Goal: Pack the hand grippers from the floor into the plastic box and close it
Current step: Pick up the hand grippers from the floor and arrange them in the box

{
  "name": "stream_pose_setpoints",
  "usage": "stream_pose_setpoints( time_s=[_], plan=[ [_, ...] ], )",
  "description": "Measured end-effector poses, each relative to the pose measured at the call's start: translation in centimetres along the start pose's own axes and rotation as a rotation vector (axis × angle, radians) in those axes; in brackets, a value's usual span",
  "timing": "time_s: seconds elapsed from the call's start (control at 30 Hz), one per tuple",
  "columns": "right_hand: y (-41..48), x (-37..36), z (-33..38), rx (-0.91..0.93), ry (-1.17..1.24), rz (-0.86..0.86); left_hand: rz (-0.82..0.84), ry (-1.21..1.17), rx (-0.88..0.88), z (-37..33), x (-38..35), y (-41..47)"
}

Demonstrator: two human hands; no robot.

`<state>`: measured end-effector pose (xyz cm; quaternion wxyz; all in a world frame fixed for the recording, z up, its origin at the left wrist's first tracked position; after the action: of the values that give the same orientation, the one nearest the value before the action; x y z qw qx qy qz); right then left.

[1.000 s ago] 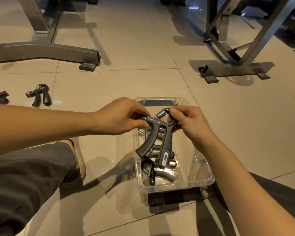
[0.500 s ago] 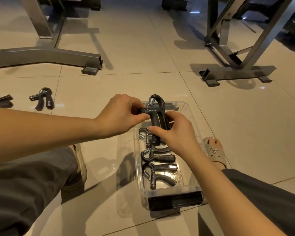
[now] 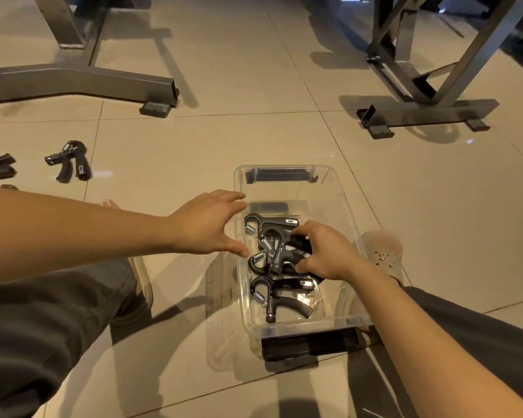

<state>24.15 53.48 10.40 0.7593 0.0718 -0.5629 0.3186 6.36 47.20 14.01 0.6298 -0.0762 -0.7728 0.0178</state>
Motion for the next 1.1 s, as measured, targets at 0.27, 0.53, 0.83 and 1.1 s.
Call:
stream_pose_setpoints(
  time_s=[0.27,0.53,0.83,1.1],
  plan=[
    [-0.2,-8.2,-1.2,0.153,-0.207,0.303,0.004,-0.03,-0.027,0.9,-0.6,-0.4],
    [0.1,-10.3,-1.3,0.229,-0.243,0.316,-0.021,-0.037,-0.041,0.6,-0.4,-0.4],
    [0.6,-11.8,-1.1,0.275,-0.304,0.32,-0.021,-0.052,-0.036,1.0,-0.9,-0.3],
    [0.7,-11.8,-1.3,0.25,-0.314,0.338,-0.032,-0.045,-0.04,1.4,-1.2,-0.1]
  ],
)
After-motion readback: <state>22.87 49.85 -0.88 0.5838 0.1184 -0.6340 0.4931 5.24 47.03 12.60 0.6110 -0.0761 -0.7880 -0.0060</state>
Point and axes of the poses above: each hand's wrist, its own y-axis towards the middle knuckle, its own x-axis out of the back of the hand, z = x × y, the point moved 9 cm from there along y, towards the middle knuckle, and after that the axes turned 9 degrees about -z, right-handed, at the moved point
